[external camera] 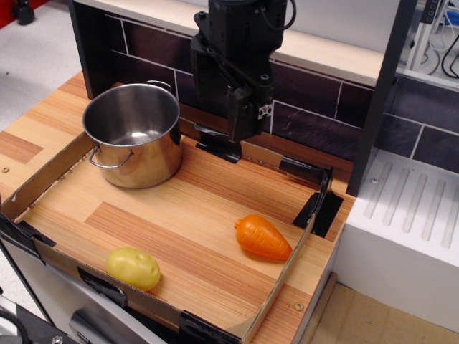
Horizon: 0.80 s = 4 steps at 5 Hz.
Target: Topple metal pot
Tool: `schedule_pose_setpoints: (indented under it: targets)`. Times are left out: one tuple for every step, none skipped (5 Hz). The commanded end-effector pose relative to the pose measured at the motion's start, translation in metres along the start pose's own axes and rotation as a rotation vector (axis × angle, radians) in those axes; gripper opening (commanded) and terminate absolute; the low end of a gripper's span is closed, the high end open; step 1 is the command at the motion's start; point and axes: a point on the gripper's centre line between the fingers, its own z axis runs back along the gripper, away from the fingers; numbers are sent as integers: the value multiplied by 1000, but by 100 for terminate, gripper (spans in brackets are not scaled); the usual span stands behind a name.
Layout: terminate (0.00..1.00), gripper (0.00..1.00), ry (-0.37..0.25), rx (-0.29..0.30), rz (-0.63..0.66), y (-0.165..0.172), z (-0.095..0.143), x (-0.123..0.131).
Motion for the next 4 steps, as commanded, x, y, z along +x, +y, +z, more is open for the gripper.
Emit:
schedule_pose_setpoints:
  targets:
    - [0,100,0,0,0,0,0,0]
    - [0,100,-47,-36,5,20,20,-8]
    - [0,100,-57,-78,21,41,32,-16]
    - [0,100,-111,-86,67,69,46,-32]
